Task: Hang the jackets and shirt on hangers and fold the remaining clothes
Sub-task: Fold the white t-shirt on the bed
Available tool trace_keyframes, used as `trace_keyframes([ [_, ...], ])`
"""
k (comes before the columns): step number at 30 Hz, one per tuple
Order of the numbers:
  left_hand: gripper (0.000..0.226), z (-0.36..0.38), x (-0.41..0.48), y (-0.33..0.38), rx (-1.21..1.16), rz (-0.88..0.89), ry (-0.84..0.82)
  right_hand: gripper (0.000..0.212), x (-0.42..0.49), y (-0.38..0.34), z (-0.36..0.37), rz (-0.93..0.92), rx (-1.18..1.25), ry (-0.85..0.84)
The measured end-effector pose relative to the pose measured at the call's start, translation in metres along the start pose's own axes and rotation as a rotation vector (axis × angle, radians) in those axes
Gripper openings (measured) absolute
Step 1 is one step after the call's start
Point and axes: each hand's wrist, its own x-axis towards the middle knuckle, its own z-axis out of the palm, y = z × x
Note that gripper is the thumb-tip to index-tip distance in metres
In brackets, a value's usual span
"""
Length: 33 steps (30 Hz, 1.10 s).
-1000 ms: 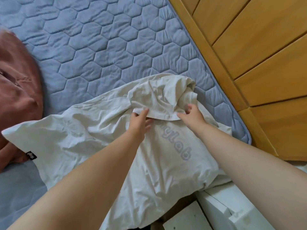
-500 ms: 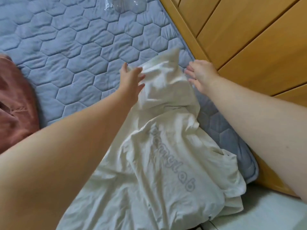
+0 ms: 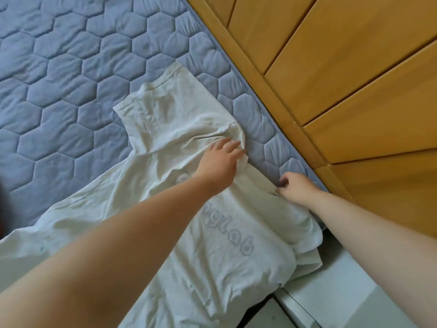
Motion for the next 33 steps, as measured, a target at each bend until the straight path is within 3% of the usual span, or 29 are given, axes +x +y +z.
trace_keyframes([
  [2, 0.048, 0.004, 0.022, 0.017, 0.155, 0.079, -0.196, 0.033, -0.006, 0.013, 0.004, -0.017, 0.005, -0.051],
  [4, 0.049, 0.006, 0.041, 0.03, 0.346, 0.134, -0.38, 0.011, -0.009, 0.027, 0.01, -0.006, -0.034, -0.05],
  [5, 0.047, 0.007, 0.048, 0.034, 0.437, 0.167, -0.443, 0.012, -0.011, 0.032, 0.013, 0.005, -0.051, -0.025],
  [7, 0.039, 0.007, 0.06, 0.038, 0.558, 0.217, -0.492, 0.018, -0.015, 0.042, 0.016, 0.02, -0.049, 0.106],
  [11, 0.041, -0.004, 0.08, 0.045, 0.606, 0.228, -0.615, 0.02, -0.033, 0.058, 0.013, 0.078, 0.126, 0.551],
  [14, 0.039, -0.013, 0.086, 0.049, 0.576, 0.229, -0.69, 0.018, -0.044, 0.07, 0.016, 0.093, 0.172, 0.63],
  [17, 0.04, -0.019, 0.093, 0.051, 0.588, 0.182, -0.812, 0.027, -0.049, 0.076, 0.022, -0.05, 0.149, 0.726],
  [19, 0.036, -0.021, 0.098, 0.05, 0.723, 0.14, -0.877, 0.031, -0.049, 0.079, 0.026, -0.101, 0.097, 0.707],
  [21, 0.033, -0.023, 0.101, 0.052, 0.85, 0.154, -0.92, 0.021, -0.046, 0.082, 0.029, -0.053, 0.058, 0.556],
  [24, 0.027, -0.026, 0.099, 0.056, 0.921, 0.261, -0.831, 0.019, -0.042, 0.087, 0.028, 0.043, 0.248, 0.288],
  [27, 0.02, -0.036, 0.106, 0.053, 0.933, 0.314, -0.577, 0.028, -0.041, 0.084, 0.015, -0.001, 0.552, 0.207],
  [29, 0.019, -0.043, 0.113, 0.051, 0.847, 0.24, -0.431, 0.028, -0.041, 0.085, 0.007, -0.024, 0.604, 0.284],
  [33, 0.007, -0.061, 0.117, 0.052, 0.263, -0.258, -0.126, 0.013, -0.046, 0.087, 0.006, 0.072, 0.473, 0.684],
])
